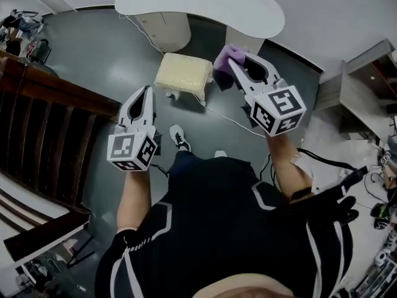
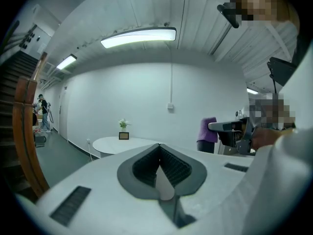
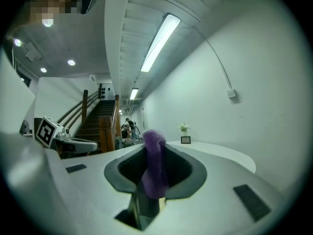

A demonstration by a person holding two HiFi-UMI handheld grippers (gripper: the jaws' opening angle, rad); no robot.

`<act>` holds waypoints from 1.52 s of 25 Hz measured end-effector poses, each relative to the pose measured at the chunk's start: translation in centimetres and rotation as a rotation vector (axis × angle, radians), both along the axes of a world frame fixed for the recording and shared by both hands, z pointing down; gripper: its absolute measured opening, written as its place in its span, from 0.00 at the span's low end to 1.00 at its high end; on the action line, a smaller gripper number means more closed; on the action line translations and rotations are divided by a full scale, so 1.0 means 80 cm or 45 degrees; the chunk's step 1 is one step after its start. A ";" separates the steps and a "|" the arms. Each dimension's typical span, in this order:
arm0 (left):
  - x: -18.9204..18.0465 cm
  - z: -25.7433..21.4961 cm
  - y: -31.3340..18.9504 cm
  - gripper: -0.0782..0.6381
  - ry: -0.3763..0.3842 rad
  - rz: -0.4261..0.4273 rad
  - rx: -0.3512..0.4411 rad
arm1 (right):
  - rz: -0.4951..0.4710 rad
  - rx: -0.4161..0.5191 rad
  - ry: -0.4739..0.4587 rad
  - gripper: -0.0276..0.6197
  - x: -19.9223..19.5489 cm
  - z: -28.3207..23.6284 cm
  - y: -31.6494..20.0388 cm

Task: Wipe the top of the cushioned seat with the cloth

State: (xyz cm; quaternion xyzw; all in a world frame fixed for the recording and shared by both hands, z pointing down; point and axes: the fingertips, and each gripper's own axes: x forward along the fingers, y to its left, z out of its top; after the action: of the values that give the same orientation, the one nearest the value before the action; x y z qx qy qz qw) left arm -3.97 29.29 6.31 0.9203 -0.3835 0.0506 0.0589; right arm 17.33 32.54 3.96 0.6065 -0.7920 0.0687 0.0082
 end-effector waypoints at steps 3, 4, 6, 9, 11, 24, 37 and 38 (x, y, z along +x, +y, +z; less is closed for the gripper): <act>0.005 0.011 -0.037 0.11 0.013 0.055 -0.007 | 0.036 -0.009 0.023 0.20 -0.001 0.004 -0.031; 0.005 0.012 -0.051 0.11 0.017 0.072 -0.005 | 0.052 -0.012 0.028 0.20 -0.001 0.004 -0.042; 0.001 0.011 -0.081 0.11 0.022 0.096 -0.004 | 0.079 -0.018 0.027 0.20 -0.004 0.005 -0.067; -0.010 0.010 -0.124 0.11 0.029 0.123 -0.009 | 0.109 -0.031 0.022 0.20 -0.016 0.007 -0.103; -0.016 0.010 -0.150 0.11 0.033 0.143 -0.006 | 0.123 -0.046 0.026 0.20 -0.022 0.012 -0.126; -0.063 0.102 -0.324 0.11 0.000 0.163 -0.188 | 0.132 -0.212 -0.027 0.20 -0.077 0.108 -0.317; -0.025 0.253 -0.394 0.11 -0.077 -0.008 -0.377 | -0.145 -0.371 -0.015 0.20 -0.091 0.268 -0.483; -0.022 0.262 -0.400 0.11 -0.075 -0.041 -0.397 | -0.167 -0.374 -0.011 0.20 -0.087 0.275 -0.492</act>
State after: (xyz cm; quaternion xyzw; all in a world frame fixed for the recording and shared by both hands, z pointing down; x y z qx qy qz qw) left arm -5.71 -2.69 27.27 0.8919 -0.3873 0.1354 0.1904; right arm 10.35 -6.85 25.98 0.5456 -0.8113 0.1858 0.0977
